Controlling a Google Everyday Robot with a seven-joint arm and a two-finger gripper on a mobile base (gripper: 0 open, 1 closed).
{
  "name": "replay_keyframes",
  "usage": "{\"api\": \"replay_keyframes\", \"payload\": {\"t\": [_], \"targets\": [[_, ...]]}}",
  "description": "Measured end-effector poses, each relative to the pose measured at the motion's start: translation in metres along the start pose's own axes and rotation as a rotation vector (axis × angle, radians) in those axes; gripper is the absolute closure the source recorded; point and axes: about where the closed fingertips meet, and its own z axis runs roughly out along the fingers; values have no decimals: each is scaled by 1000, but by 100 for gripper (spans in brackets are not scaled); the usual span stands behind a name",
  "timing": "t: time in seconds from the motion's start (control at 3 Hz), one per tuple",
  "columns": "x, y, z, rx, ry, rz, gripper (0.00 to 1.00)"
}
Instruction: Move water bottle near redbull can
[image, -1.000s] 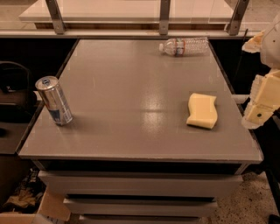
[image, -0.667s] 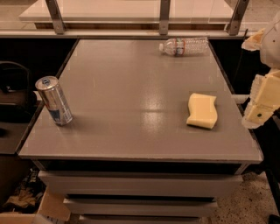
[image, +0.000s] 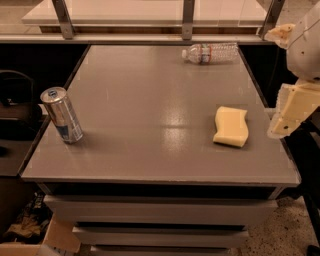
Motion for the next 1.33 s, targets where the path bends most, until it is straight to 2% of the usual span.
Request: {"api": "replay_keyframes", "payload": {"t": [0.33, 0.67, 1.0, 1.33], "targets": [[0, 0, 0, 0, 0, 0, 0], [0, -13, 3, 66, -3, 4, 0], [-1, -41, 13, 180, -10, -10, 0], [-4, -69, 26, 251, -24, -16, 0]]}}
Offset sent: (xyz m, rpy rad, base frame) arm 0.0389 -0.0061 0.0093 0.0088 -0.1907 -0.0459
